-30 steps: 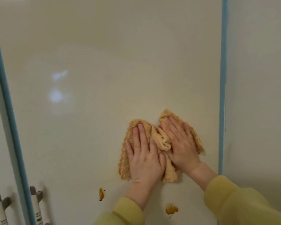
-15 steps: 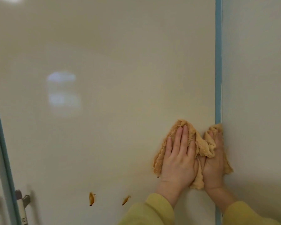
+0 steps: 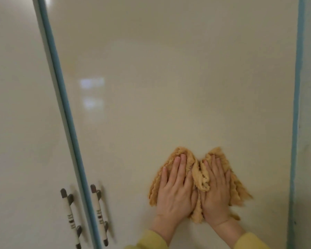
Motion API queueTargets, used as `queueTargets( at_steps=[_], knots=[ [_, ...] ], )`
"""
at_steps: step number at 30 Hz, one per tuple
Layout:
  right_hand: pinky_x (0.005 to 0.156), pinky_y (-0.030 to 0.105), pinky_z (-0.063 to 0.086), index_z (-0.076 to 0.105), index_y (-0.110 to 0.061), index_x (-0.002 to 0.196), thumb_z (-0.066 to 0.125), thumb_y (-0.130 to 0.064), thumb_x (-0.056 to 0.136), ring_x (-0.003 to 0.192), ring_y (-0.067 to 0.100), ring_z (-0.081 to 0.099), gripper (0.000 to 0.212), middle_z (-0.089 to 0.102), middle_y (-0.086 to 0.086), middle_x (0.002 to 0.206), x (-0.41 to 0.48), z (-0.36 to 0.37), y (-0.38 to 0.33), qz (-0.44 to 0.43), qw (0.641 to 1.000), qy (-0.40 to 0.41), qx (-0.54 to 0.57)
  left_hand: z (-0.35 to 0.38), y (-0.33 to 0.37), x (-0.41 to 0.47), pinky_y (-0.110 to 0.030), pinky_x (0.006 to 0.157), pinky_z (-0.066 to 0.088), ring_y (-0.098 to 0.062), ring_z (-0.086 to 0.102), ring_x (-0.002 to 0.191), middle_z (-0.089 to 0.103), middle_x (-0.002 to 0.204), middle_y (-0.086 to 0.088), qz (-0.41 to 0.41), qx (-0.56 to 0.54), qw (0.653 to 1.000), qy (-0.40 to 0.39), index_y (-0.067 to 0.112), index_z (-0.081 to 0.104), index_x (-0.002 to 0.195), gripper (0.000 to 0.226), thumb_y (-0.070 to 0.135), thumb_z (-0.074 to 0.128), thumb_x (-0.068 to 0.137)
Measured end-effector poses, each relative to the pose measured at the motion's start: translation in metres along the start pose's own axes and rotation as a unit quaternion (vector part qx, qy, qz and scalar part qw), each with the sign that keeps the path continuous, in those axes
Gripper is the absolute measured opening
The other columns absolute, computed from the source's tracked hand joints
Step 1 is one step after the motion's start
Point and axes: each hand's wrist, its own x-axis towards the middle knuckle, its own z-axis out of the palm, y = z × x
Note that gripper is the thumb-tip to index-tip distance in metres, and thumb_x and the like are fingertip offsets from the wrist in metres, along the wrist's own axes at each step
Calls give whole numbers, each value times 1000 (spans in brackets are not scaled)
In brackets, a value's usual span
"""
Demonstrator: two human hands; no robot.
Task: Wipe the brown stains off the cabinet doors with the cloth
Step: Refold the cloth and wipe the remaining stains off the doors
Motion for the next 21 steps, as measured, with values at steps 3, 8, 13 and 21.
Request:
queueTargets(
  at_steps=[3,8,13,21],
  knots=[
    [115,31,0,4,-28,147,11,-38,98,142,5,2,50,-5,-13,155,-1,12,-31,-41,999,-8,-16,-5,-27,-20,-40,114,-4,-20,-7,143,-14,154,-7,-32,6,999,10,17,16,142,68,39,35,80],
    [115,34,3,16,-26,145,12,-34,99,142,7,3,46,-4,-10,156,-8,30,-69,-94,995,-25,-32,-11,-63,-49,-39,115,-4,-19,-6,143,-12,155,-4,-64,-12,998,11,16,-2,146,57,39,11,95],
    [115,33,7,39,-16,129,15,-33,100,142,7,7,42,0,-9,156,-17,37,-79,-104,994,-28,-37,-12,-74,-63,-40,116,-6,-19,-7,143,-13,155,-4,-56,-15,998,2,16,-1,146,57,40,9,95],
    [114,35,13,42,-17,129,18,-34,100,141,5,11,42,41,0,139,-16,31,-63,-111,994,0,-7,-4,-56,-57,-43,113,-5,-21,-9,142,-16,154,-4,-103,-24,994,15,17,-2,146,60,43,9,93]
  ],
)
